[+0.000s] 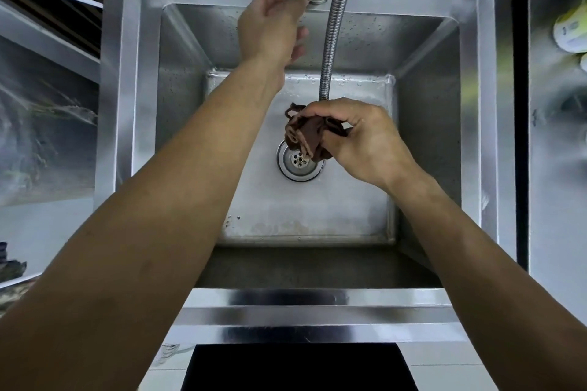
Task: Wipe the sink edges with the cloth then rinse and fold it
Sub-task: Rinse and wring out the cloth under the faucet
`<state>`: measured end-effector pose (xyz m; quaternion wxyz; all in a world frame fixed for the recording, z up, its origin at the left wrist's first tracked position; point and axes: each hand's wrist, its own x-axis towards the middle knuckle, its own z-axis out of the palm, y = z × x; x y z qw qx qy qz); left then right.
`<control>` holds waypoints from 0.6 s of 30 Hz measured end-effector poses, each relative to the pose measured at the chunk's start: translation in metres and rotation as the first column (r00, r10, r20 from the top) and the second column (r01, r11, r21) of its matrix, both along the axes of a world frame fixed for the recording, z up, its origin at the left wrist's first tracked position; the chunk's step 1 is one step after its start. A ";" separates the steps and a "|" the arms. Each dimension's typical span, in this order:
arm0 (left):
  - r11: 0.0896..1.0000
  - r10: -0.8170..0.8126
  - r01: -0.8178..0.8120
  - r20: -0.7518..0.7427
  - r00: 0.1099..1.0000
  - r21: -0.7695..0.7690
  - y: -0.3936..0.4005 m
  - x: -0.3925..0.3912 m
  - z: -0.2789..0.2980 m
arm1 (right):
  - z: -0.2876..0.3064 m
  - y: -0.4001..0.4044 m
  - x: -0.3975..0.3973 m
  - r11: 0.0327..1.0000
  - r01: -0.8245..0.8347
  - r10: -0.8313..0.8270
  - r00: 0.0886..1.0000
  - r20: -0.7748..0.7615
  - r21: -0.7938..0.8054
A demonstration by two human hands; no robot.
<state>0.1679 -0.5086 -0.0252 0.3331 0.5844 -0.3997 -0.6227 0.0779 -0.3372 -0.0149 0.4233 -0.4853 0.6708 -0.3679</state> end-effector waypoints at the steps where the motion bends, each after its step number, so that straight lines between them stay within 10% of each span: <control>1: 0.996 0.004 0.000 0.037 0.999 -0.092 0.001 0.001 -0.004 | -0.001 0.000 0.000 1.000 0.007 -0.007 1.000 0.001 -0.003; 4: 0.865 0.008 0.171 0.353 0.935 -0.472 0.003 0.008 -0.019 | -0.004 0.001 -0.002 1.000 0.024 -0.024 1.000 0.000 0.005; 8: 0.721 0.051 0.365 0.571 0.819 -0.589 -0.001 0.017 -0.030 | -0.005 0.002 0.001 0.999 0.035 -0.035 0.999 0.027 -0.012; 15: 0.932 -0.217 0.294 0.323 0.921 -0.213 0.056 0.044 -0.009 | -0.006 0.011 0.007 0.995 0.097 -0.090 0.971 0.223 -0.022; 18: 0.877 -0.477 0.481 0.145 0.867 0.005 0.094 0.068 -0.004 | -0.009 0.015 0.007 0.989 0.146 -0.140 0.921 0.364 0.010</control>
